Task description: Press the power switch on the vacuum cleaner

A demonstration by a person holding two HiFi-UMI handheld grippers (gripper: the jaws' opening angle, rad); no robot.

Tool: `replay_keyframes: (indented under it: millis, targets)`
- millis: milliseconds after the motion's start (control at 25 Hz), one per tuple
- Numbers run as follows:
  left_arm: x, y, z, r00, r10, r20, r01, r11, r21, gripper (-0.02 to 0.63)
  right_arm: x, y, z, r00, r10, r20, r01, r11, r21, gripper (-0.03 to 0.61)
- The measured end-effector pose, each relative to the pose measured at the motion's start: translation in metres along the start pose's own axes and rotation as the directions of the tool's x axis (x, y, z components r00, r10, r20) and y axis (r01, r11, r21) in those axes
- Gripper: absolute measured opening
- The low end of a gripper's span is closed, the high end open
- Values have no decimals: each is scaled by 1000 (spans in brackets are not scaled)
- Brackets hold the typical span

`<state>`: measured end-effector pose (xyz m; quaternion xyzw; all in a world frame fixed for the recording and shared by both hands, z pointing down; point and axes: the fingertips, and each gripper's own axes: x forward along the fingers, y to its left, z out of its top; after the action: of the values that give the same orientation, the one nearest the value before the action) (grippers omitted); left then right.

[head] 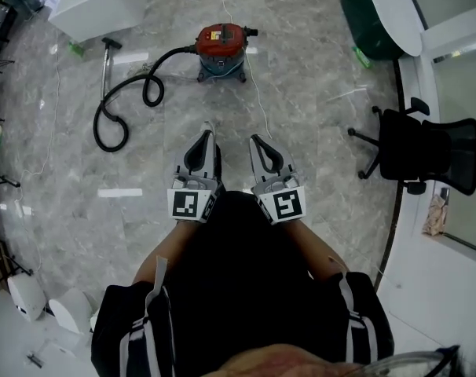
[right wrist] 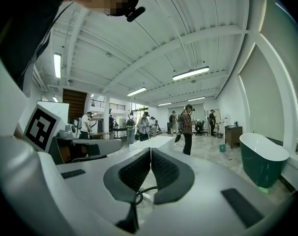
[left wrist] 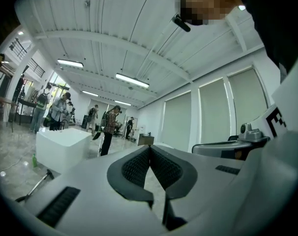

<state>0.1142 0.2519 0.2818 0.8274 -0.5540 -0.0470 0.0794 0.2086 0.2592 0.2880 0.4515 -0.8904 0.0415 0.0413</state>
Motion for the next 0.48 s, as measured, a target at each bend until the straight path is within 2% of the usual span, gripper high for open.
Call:
replay_keyframes:
  millis: [160, 320, 480]
  targets:
    - [72, 54, 13, 998, -20, -61, 17, 999, -48, 18, 88, -19, 9, 998, 9, -57, -7, 1000, 22, 17]
    - [131, 97, 30, 995, -83, -45, 83, 996, -12, 18, 167, -42, 21, 995, 4, -98, -1, 999, 36, 17]
    - [176, 146, 41, 996, -74, -40, 72, 997, -33, 18, 233, -68, 40, 995, -35, -94, 38, 999, 30, 17]
